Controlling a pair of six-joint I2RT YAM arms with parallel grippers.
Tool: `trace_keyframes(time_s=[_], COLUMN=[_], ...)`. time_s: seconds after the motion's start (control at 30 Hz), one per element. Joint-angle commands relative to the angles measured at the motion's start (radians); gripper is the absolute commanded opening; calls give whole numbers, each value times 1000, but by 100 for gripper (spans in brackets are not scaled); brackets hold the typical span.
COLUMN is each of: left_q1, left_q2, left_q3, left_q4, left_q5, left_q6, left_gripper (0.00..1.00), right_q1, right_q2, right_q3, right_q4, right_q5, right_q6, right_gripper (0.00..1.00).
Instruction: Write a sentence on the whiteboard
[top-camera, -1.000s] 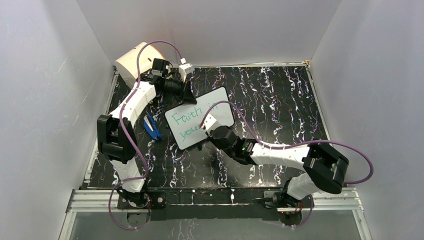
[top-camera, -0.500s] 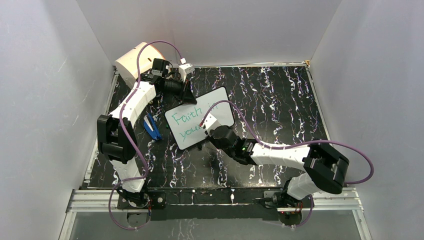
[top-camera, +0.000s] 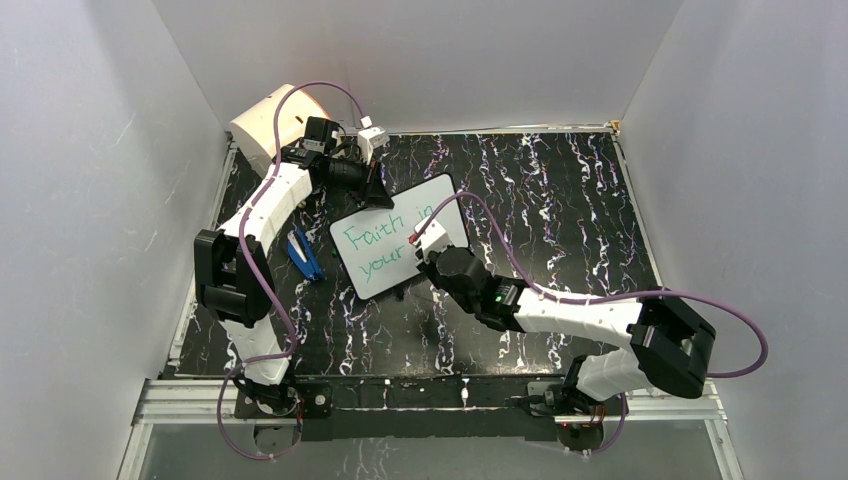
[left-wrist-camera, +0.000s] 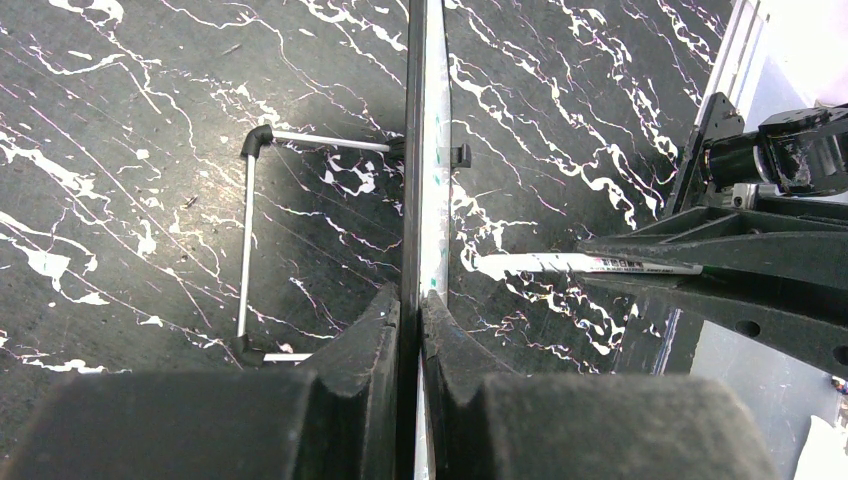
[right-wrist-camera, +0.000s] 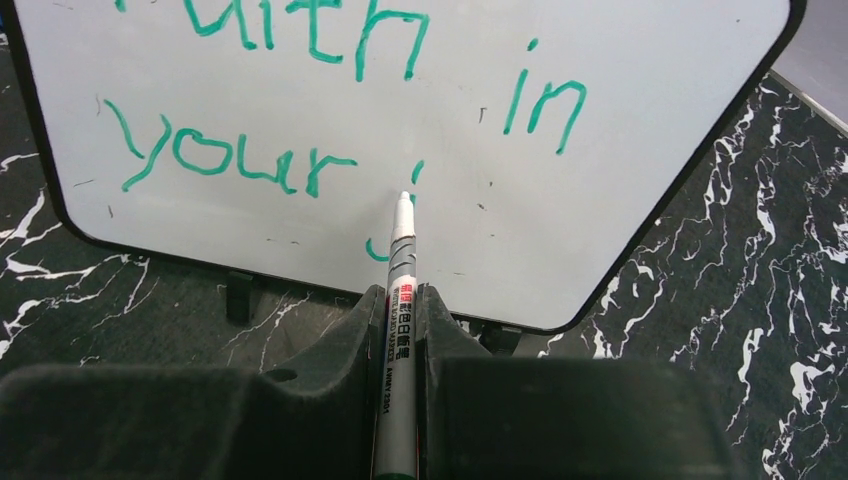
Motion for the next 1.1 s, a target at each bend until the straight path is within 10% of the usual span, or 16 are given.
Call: trace_keyframes(time_s=[0.0, 1.07], left_q1=[-11, -10], left_q2=[4, 6], left_q3=[-31, -31], left_q4=[-59, -54], left_q5=[-99, -110], left_q6=[20, 9], left_gripper=[0, 0], right_q1=[-4, -27], right_q2=[-28, -18], right_q3=[-19, -43], right_q4=[79, 158], right_q5=[64, 53], right_q6=[4, -11], right_gripper=[0, 0])
